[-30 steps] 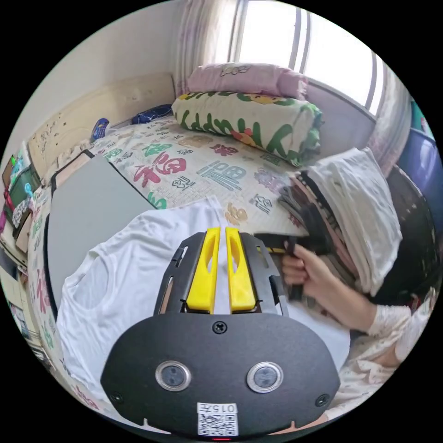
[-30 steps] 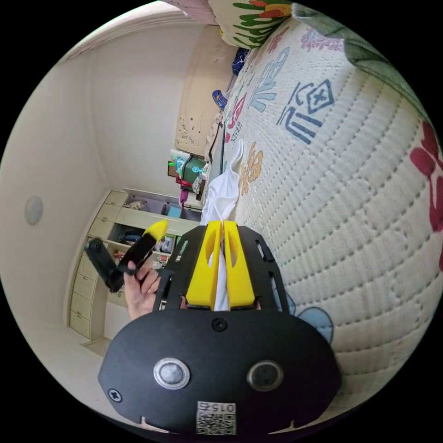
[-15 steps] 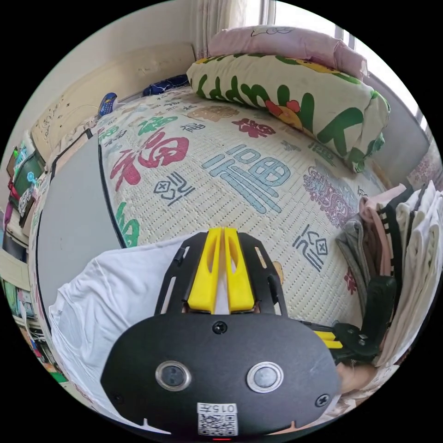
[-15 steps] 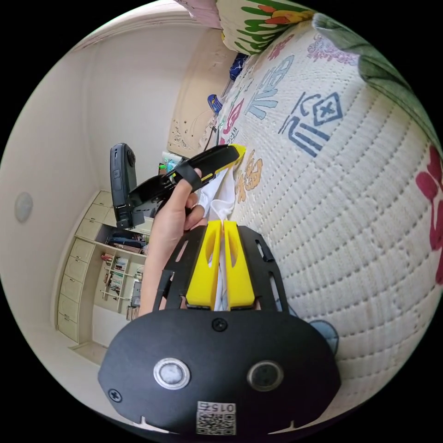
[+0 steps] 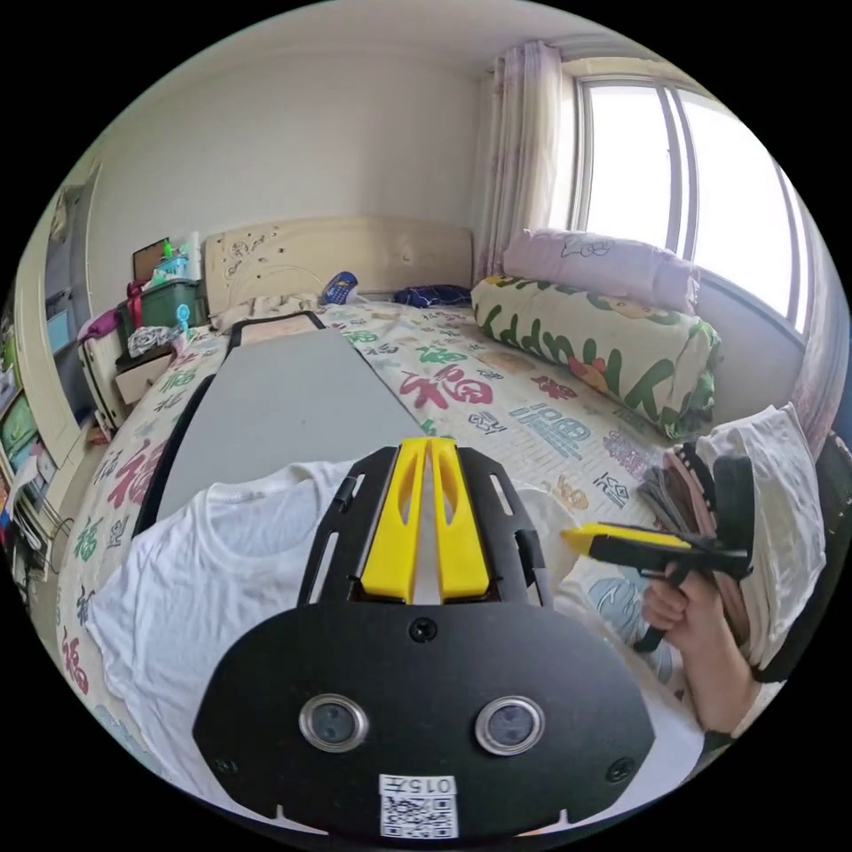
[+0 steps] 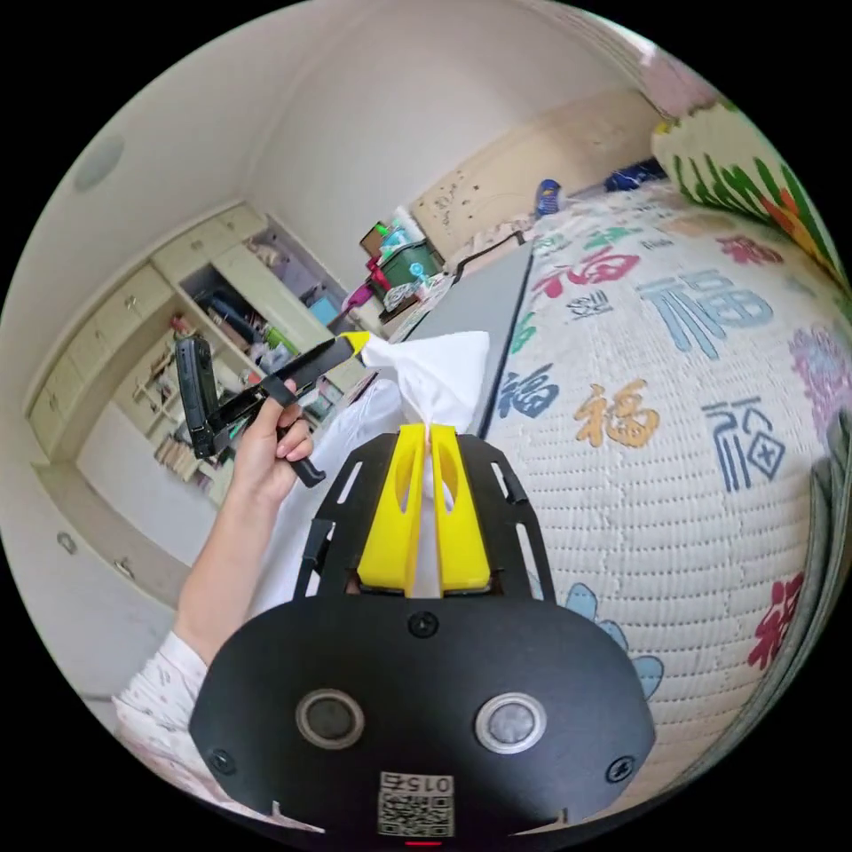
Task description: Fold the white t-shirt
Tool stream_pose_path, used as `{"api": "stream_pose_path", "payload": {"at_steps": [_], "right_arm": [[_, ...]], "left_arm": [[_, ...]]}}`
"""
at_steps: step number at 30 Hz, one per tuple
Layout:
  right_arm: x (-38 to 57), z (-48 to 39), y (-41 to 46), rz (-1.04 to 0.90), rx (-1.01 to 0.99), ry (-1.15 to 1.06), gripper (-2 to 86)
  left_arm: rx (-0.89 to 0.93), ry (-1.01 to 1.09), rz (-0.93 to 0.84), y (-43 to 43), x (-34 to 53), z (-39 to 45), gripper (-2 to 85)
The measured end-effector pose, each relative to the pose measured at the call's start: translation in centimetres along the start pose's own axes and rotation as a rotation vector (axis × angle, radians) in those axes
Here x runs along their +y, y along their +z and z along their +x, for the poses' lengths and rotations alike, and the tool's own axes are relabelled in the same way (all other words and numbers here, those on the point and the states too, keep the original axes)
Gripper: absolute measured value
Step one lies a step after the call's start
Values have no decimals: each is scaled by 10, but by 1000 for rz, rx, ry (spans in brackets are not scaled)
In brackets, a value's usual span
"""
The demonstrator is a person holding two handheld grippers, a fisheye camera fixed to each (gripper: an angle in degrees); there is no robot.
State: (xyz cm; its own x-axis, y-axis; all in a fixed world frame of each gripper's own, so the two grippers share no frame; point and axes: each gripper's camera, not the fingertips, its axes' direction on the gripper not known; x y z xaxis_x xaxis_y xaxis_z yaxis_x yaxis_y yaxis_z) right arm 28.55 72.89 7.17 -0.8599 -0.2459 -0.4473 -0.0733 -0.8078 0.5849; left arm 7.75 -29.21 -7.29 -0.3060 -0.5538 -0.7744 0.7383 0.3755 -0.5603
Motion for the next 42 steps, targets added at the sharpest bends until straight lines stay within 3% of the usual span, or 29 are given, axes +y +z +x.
{"api": "stream_pose_path", "payload": {"at_steps": [8, 13, 15, 18, 22, 27, 29, 36, 42], "right_arm": [[97, -61, 105, -300, -23, -305, 21], [140, -61, 109, -235, 65, -356, 61], [156, -53, 113, -193, 132, -361, 66], [180, -37, 134, -227, 212, -349, 75], [211, -26, 166, -273, 195, -365, 81], [239, -16, 205, -320, 282, -371, 55], [247, 1, 213, -320, 289, -328, 31], [270, 24, 199, -206, 350, -289, 84], [305, -14, 226, -257, 185, -475, 118]], "left_arm": [[-31, -25, -74, -33, 59, -57, -4], [17, -39, 23, -66, 55, -62, 4], [127, 41, 30, -70, 49, -50, 9], [298, 261, -101, -53, 35, -9, 36], [173, 393, -246, -31, 31, 32, 67], [33, 292, -289, -30, 15, 14, 67], [6, 139, -331, -26, 7, -11, 63], [123, -60, -401, -20, -11, -51, 64], [142, -83, -414, -22, -25, -57, 63]]}}
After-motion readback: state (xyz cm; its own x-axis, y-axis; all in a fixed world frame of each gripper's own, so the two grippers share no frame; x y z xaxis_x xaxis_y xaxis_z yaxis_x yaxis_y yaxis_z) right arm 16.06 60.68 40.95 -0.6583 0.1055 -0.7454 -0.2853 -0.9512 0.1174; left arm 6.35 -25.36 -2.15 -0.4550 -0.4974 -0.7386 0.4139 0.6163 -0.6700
